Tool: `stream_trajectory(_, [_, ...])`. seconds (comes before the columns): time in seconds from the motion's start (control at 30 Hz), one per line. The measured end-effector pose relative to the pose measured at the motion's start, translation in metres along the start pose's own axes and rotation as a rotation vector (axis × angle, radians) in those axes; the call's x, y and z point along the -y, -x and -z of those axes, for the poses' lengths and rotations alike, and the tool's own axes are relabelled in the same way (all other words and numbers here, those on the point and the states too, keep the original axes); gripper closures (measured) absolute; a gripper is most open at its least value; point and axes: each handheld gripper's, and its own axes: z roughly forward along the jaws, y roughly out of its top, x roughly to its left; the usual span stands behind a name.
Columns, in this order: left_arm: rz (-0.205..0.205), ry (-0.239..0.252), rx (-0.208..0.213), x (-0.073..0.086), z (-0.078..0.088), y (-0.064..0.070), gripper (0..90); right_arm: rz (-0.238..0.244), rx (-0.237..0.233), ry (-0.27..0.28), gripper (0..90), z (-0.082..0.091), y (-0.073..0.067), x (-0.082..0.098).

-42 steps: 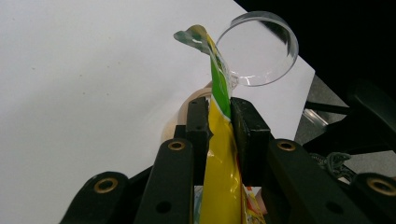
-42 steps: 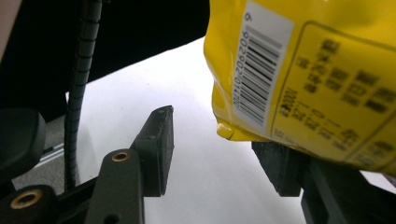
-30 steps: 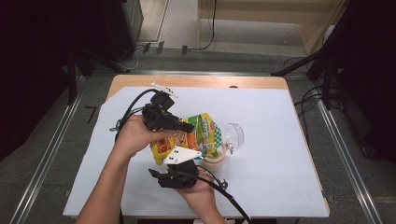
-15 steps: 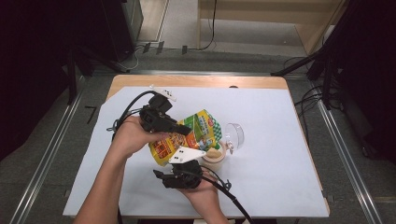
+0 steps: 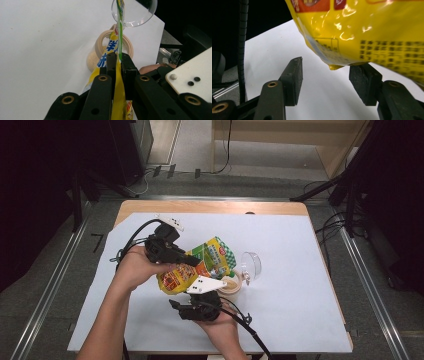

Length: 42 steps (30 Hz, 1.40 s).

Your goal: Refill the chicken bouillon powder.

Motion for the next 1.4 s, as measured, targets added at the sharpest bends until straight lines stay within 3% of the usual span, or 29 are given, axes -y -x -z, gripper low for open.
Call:
stream_trajectory(0.33, [0.022, -0.012, 0.015, 0.004, -0.001, -0.005, 86.0, -0.003, 0.014, -0.013, 45.6, 0.001, 0.003, 0.0])
stream_trajectory(1.4, [-0.016, 0.009, 0.015, -0.001, -0.011, -0.003, 82.6, 0.023, 0.014, -0.049, 45.9, -0.011, 0.004, 0.012])
